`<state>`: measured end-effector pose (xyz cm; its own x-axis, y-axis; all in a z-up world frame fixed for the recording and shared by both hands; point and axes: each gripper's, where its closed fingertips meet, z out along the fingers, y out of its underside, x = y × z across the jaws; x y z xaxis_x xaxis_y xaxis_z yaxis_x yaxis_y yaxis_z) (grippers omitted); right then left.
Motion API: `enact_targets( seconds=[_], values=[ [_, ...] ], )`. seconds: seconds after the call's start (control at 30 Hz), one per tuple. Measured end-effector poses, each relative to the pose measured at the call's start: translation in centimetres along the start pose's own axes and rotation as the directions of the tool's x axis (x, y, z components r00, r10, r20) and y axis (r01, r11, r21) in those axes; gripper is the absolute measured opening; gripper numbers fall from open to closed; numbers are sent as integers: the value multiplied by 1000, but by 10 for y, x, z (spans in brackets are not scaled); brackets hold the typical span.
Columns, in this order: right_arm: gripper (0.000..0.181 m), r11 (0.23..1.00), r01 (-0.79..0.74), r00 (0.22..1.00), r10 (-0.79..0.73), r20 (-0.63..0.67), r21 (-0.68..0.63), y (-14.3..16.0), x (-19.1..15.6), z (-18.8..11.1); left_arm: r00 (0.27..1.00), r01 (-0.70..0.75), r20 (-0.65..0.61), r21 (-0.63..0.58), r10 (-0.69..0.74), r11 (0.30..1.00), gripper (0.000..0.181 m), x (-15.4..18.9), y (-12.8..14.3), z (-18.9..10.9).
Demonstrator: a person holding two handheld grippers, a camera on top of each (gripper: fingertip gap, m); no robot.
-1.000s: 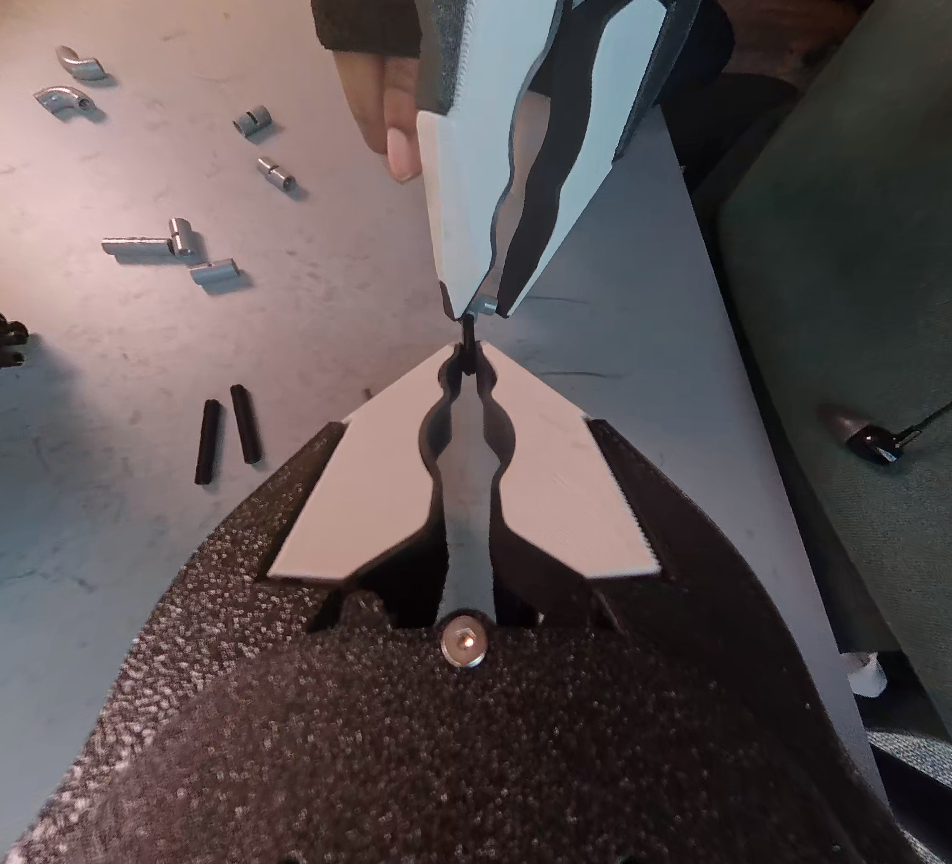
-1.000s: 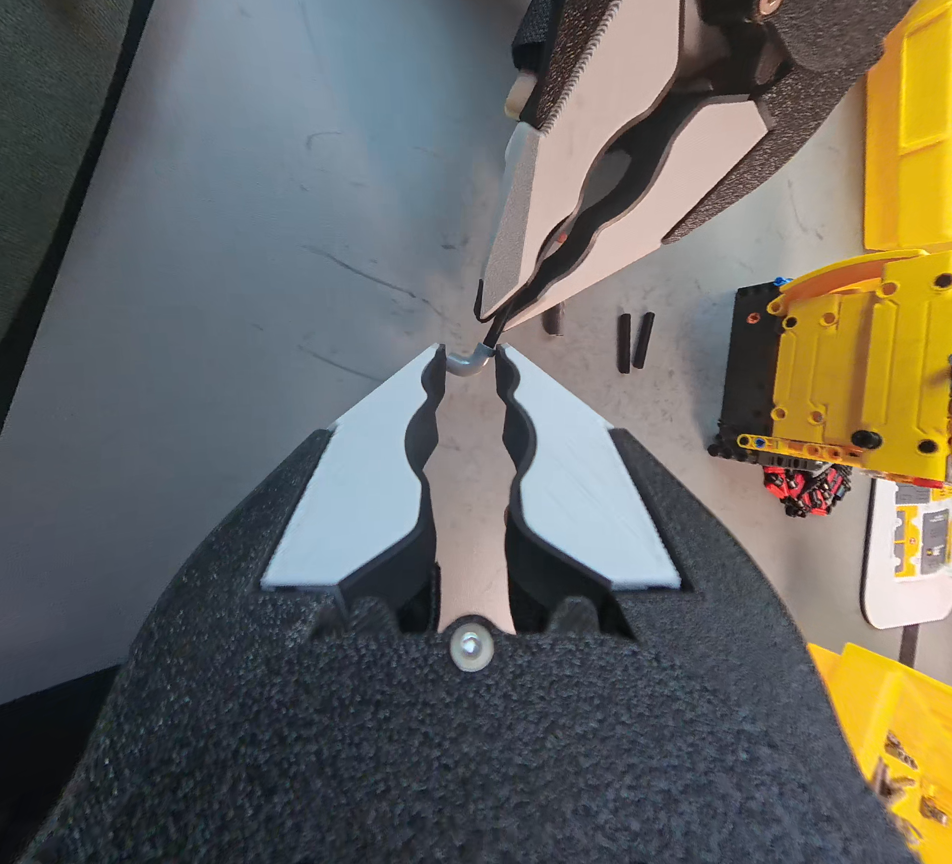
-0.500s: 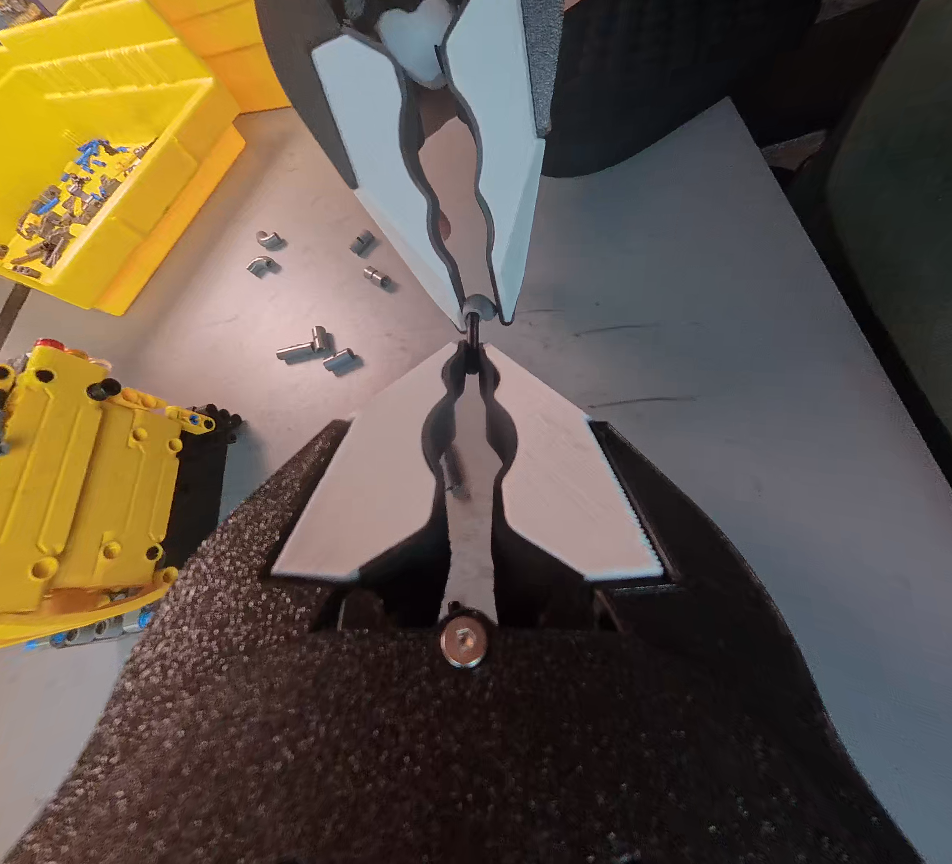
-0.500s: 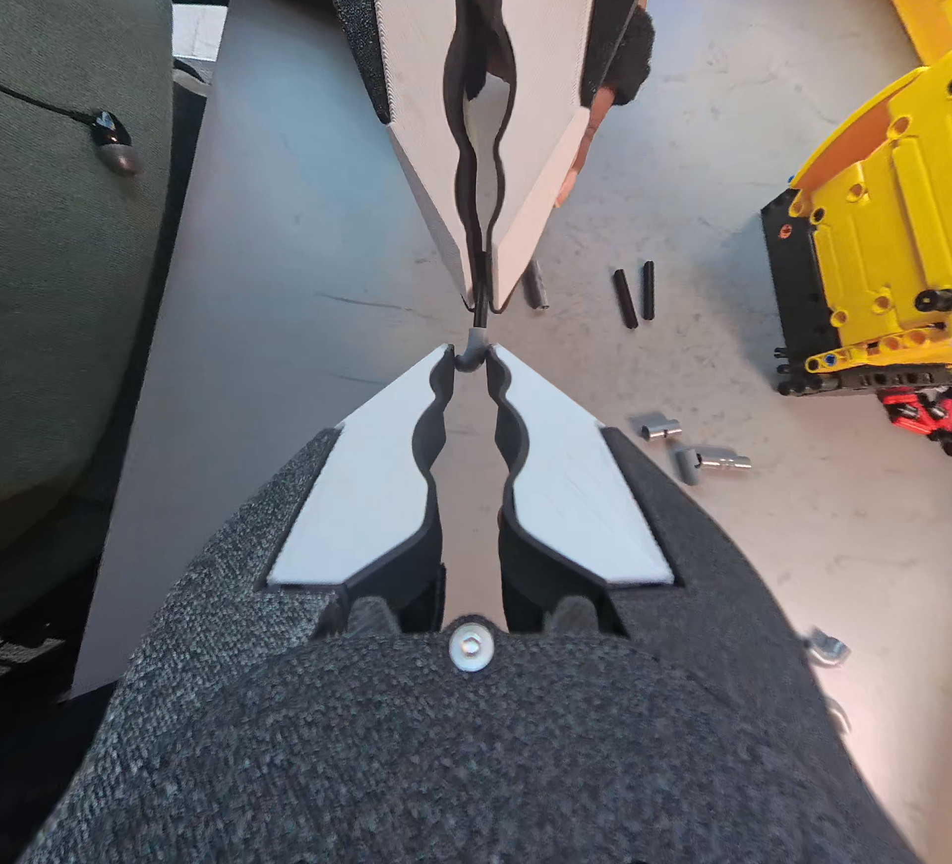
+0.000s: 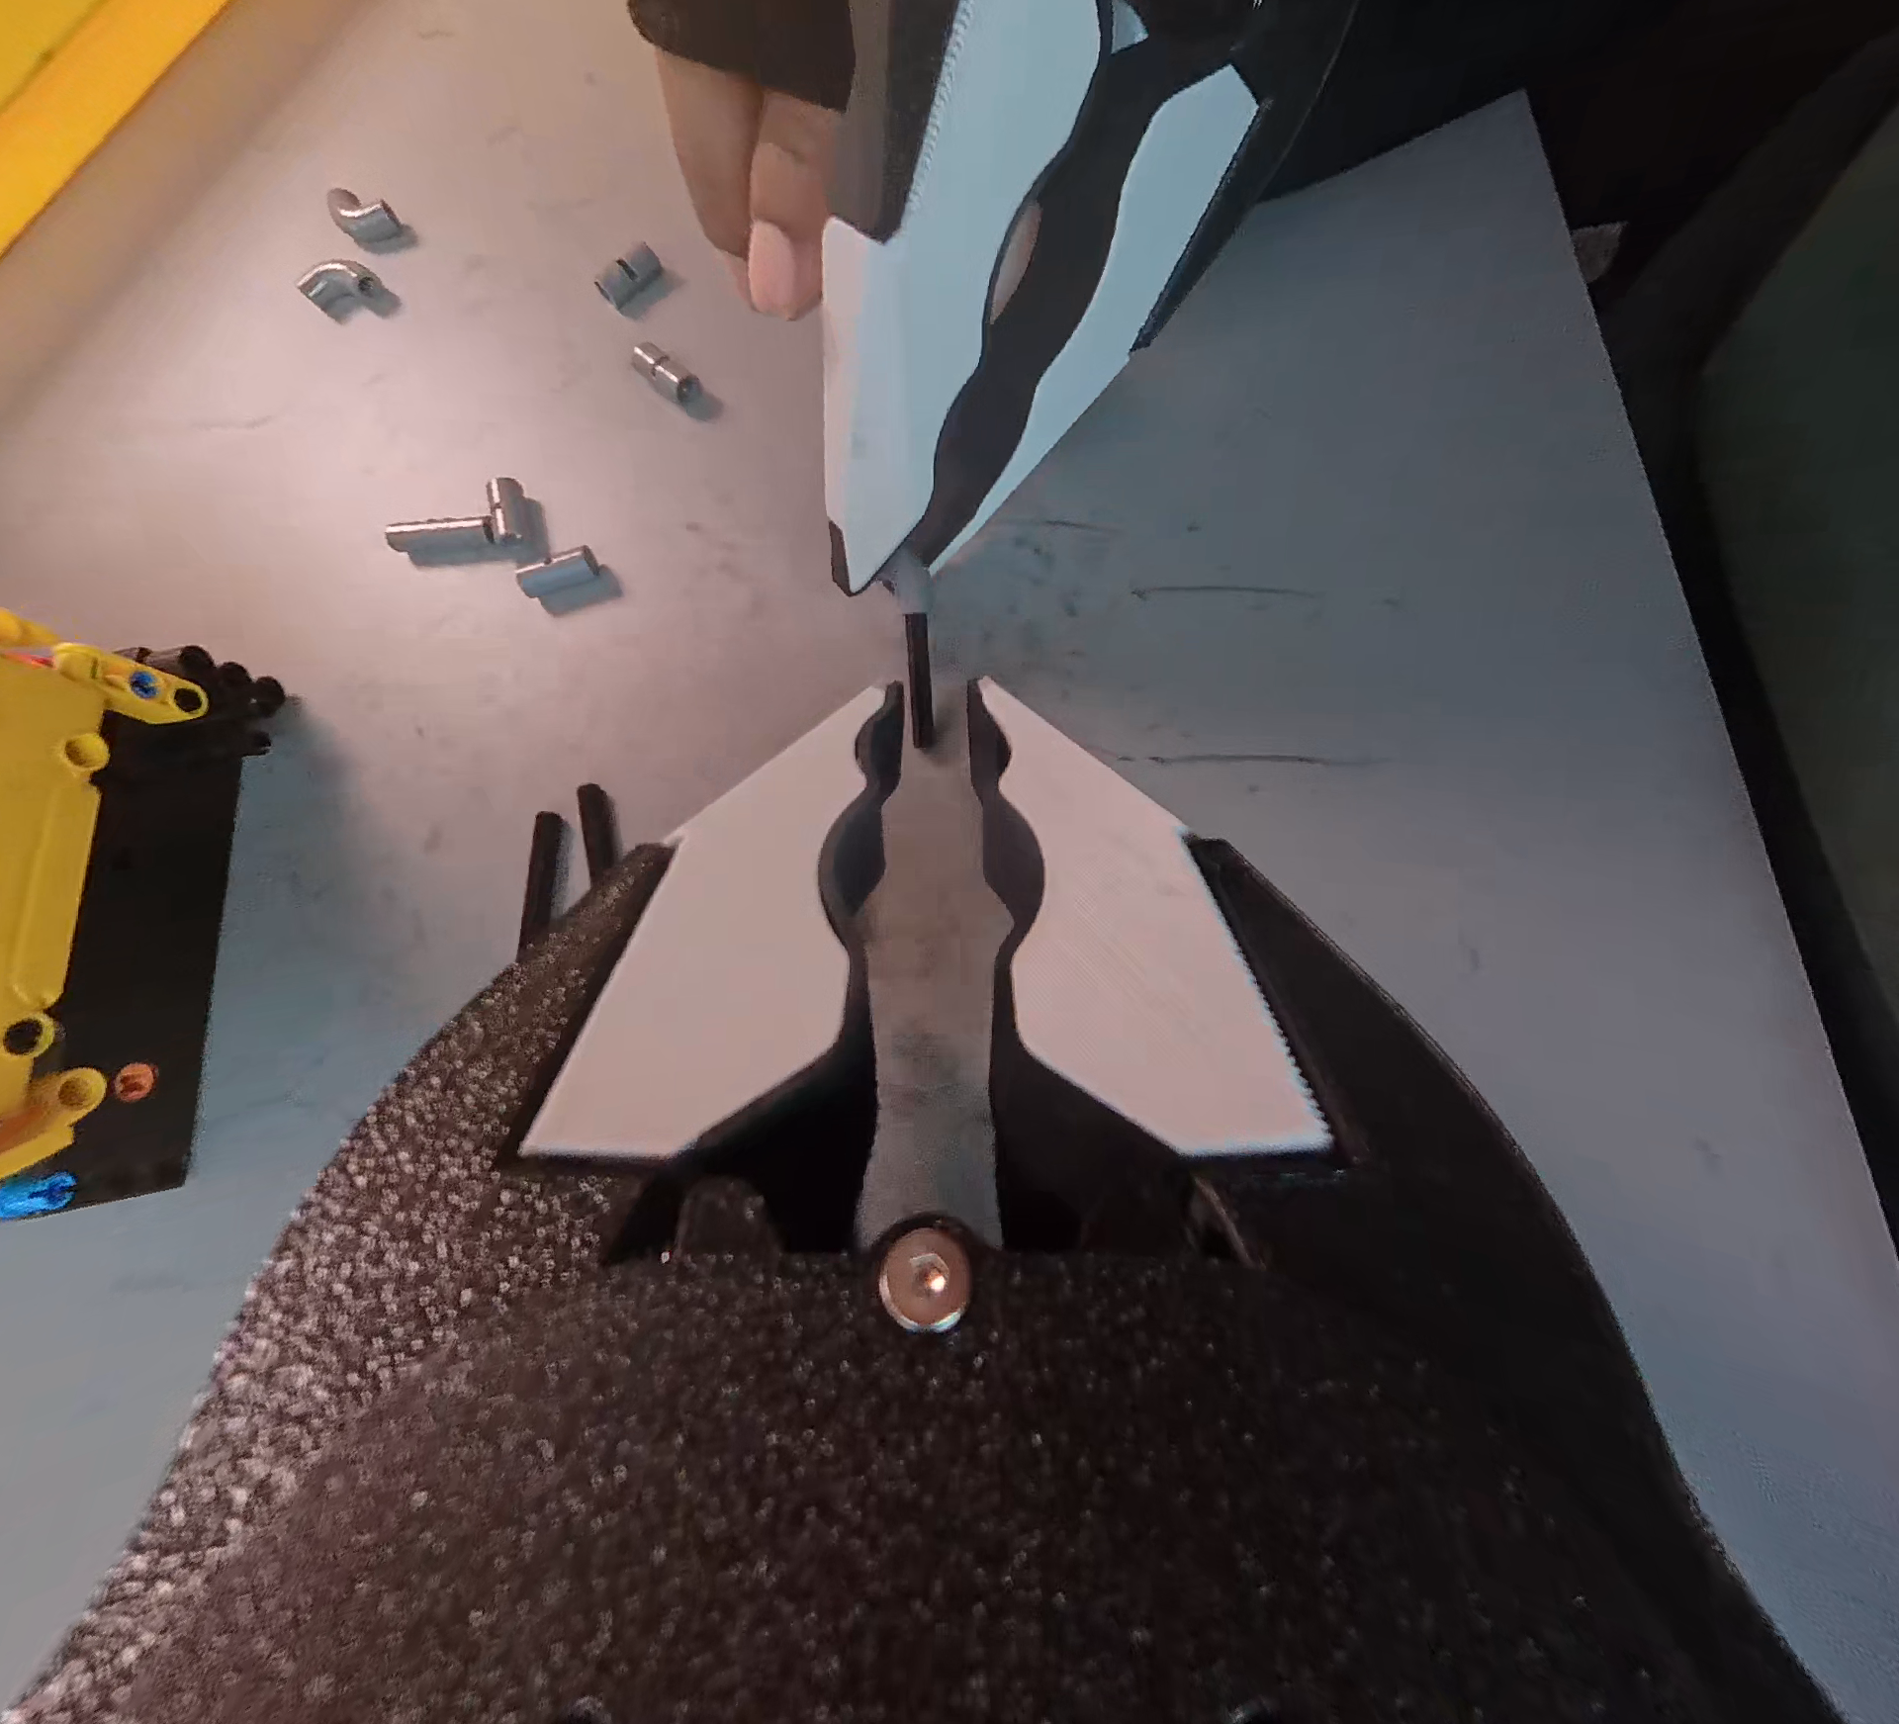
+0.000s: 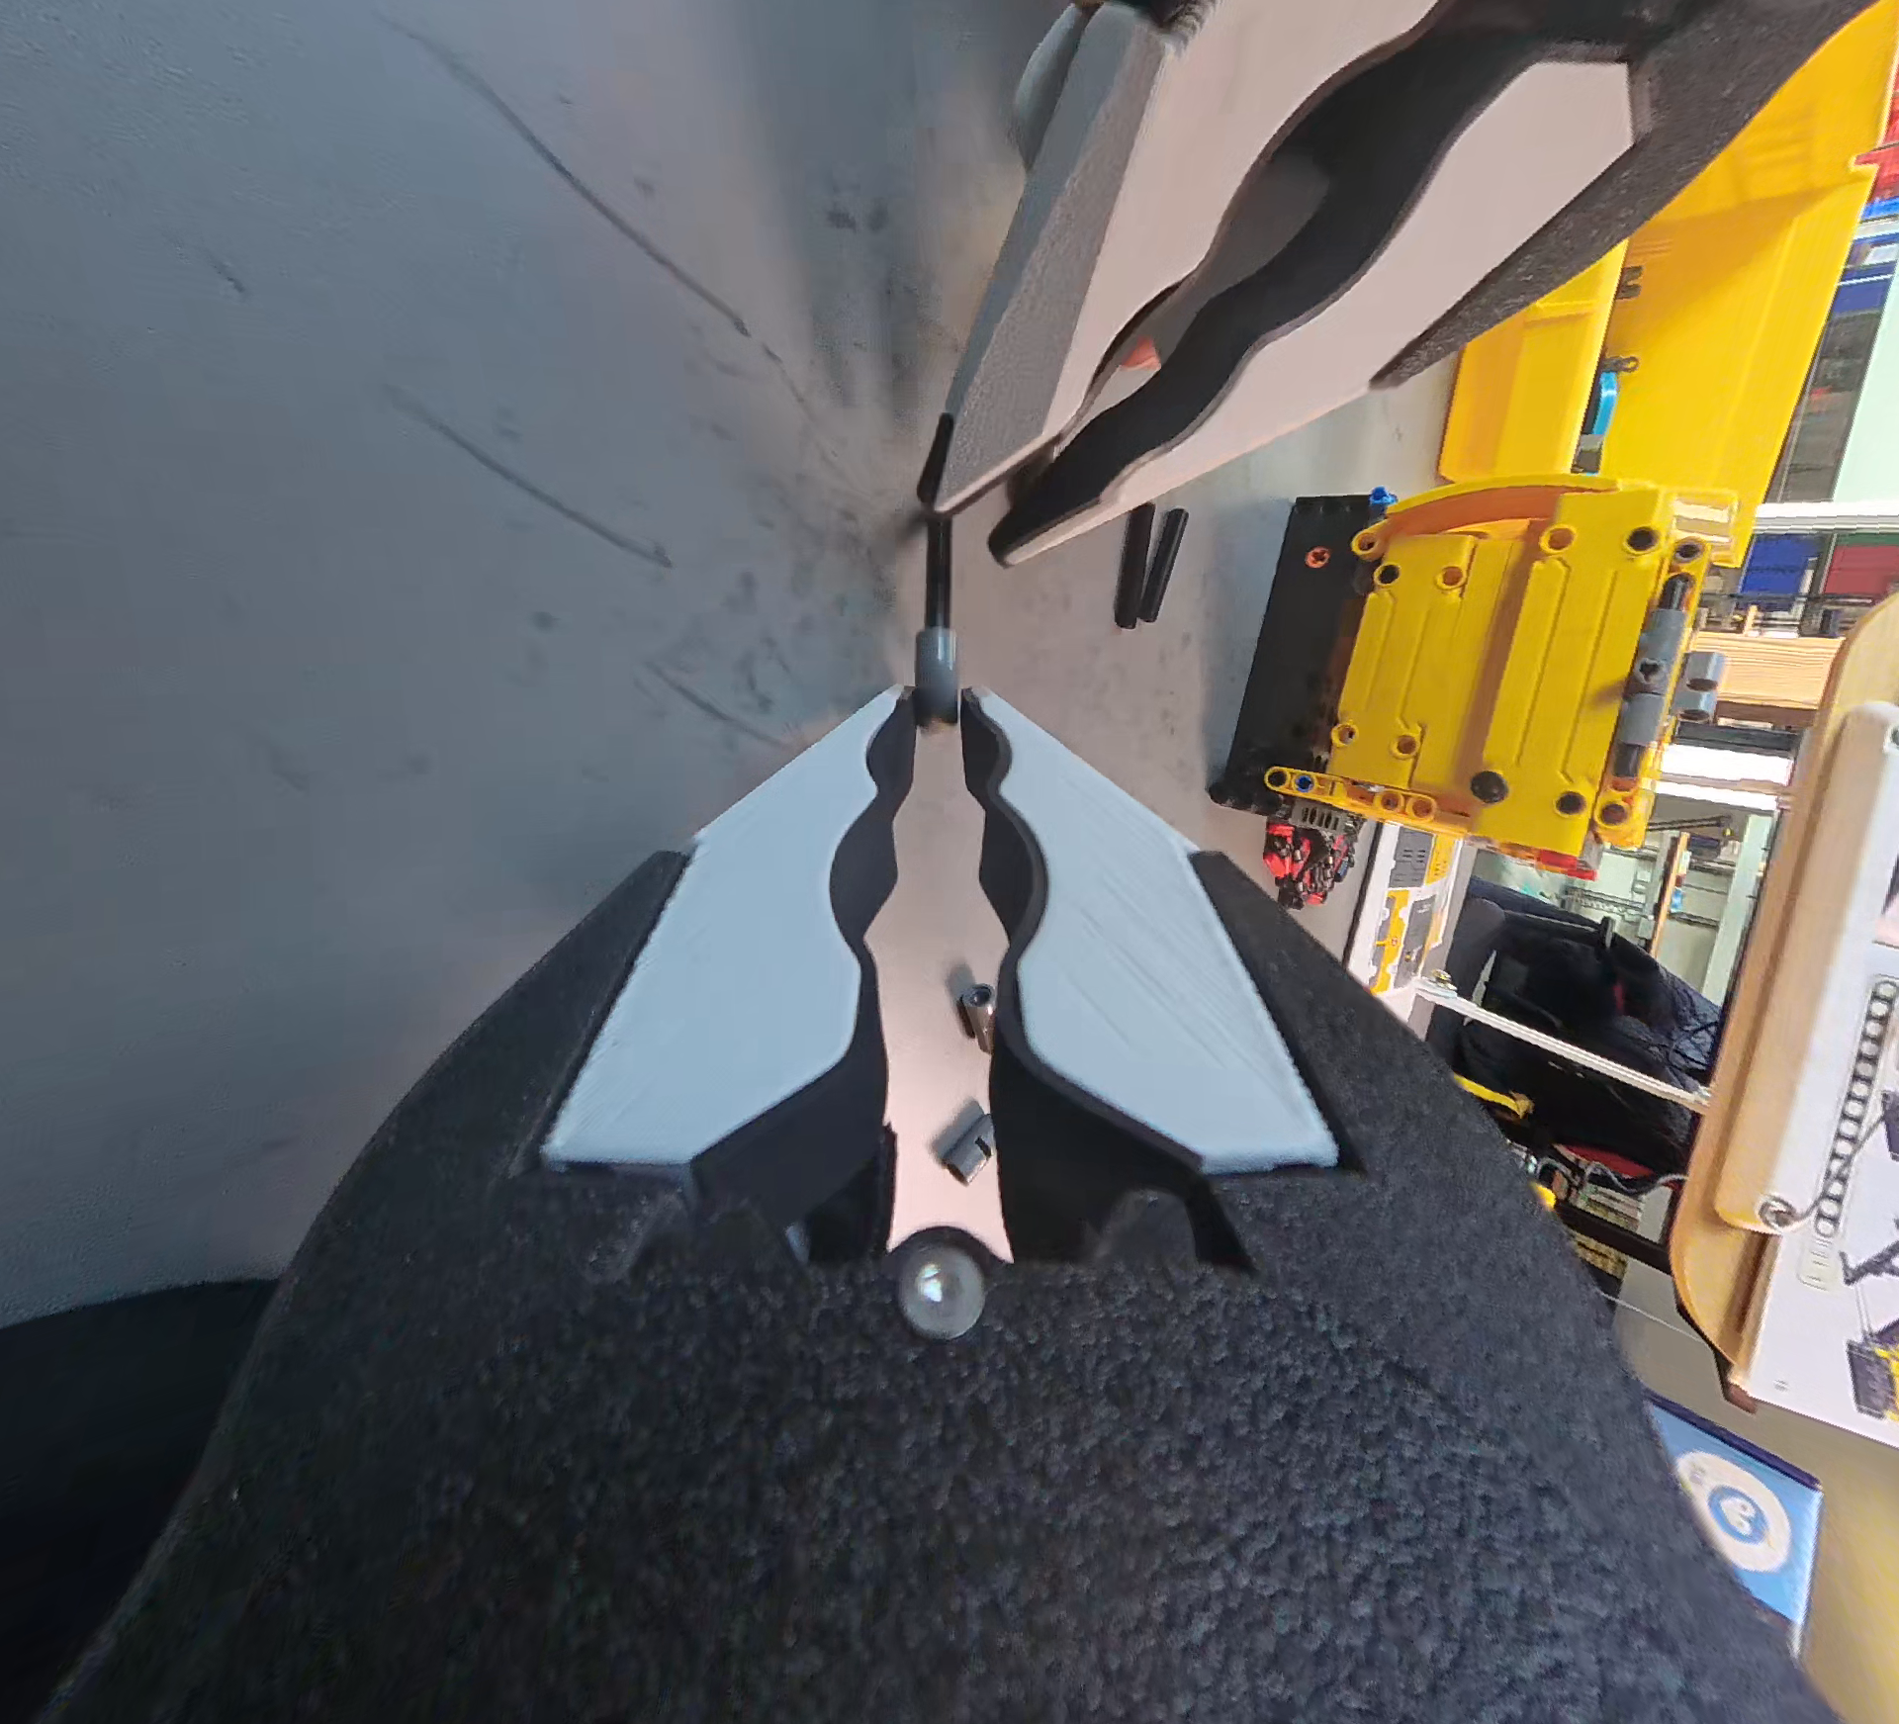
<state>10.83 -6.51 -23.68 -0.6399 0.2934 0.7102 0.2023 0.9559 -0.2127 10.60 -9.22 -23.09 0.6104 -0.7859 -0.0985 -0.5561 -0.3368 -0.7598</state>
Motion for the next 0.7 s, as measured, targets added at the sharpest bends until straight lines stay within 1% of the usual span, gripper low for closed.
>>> enact_targets(
  seconds=[0.1, 0.17, 0.23, 0.27, 0.3, 0.33, 0.4, 0.43, 0.47, 0.5, 0.57, 0.63, 0.7],
  values=[
    [8, 1000, 29, 1000, -29, 0, 10, -2, -1, 0, 1000, 0, 21, -46, 1, 999, 2, -2, 4, 7],
    [9, 999, 29, 1000, -29, 6, 18, -2, -1, -1, 1000, -1, 16, -53, 2, 999, 2, -1, 3, 8],
    [14, 998, -48, 998, 46, 41, 35, 0, -1, -4, 1000, -1, 25, -59, 3, 998, 2, -1, 4, 9],
    [19, 991, -126, 989, 123, 81, 42, 2, -1, -6, 1000, 0, 25, -64, 2, 998, 1, 0, 4, 10],
    [24, 972, -229, 966, 221, 138, 47, 3, -3, -10, 1000, 0, 24, -66, 1, 998, 0, 1, 4, 10],
    [27, 937, -345, 922, 329, 207, 50, 3, -4, -15, 1000, 0, 30, -68, 2, 998, 0, 0, 4, 10],
    [32, 827, -560, 789, 519, 328, 39, -2, -3, -22, 999, -5, 39, -69, 7, 998, 0, 0, 3, 11],
    [34, 780, -625, 729, 578, 366, 14, -3, -3, -21, 999, -6, 39, -67, 9, 998, 0, 1, 2, 12],
    [39, 751, -661, 685, 609, 399, -11, -5, -6, -20, 999, -2, 40, -66, 5, 998, 1, 0, 2, 12],
    [39, 735, -677, 661, 628, 410, -35, -5, -8, -16, 999, 6, 37, -64, -3, 998, 5, 0, 2, 12],
    [35, 744, -663, 659, 635, 403, -86, 0, -13, -6, 999, 22, 30, -41, -20, 999, 9, -2, 0, 6],
    [21, 731, -678, 649, 644, 406, -76, -2, -9, -4, 998, 43, 52, -5, -43, 999, 10, -12, -3, -8],
    [16, 759, -646, 670, 614, 418, -79, 1, -11, -3, 996, 67, 67, -3, -67, 998, 11, -24, 0, -28]
  ],
)
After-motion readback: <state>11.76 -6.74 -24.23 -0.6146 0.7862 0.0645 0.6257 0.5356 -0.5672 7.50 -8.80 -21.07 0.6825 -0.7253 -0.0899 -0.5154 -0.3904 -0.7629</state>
